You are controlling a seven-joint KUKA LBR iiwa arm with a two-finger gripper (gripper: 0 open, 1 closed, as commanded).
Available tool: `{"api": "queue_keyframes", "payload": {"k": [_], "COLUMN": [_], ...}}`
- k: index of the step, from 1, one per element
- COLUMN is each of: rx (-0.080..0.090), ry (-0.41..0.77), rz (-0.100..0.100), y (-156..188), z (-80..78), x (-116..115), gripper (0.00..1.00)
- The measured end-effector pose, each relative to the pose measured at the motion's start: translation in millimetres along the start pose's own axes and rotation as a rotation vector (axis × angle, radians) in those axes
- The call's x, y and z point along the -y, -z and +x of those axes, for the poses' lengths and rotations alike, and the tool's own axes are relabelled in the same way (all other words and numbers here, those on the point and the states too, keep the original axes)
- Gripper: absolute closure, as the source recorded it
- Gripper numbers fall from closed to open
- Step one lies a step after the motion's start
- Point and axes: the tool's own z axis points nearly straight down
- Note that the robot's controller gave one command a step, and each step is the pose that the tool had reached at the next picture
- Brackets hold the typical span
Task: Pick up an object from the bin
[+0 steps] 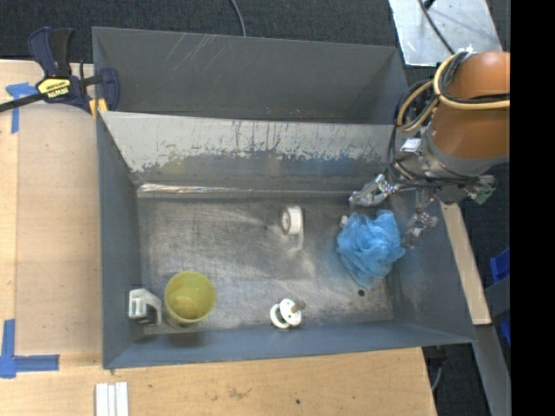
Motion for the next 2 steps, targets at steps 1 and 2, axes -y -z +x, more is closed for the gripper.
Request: {"api": "queue_keyframes", "payload": {"k": [1,2], "rx": [0.001,0.001], "ry": [0.214,0.509], "rz": [0.000,-0.001], "y": [-40.2,-54.8], "z": [-20.8,-19.3], "x": [11.2,2.7], "gripper": [0.00,1.00]}}
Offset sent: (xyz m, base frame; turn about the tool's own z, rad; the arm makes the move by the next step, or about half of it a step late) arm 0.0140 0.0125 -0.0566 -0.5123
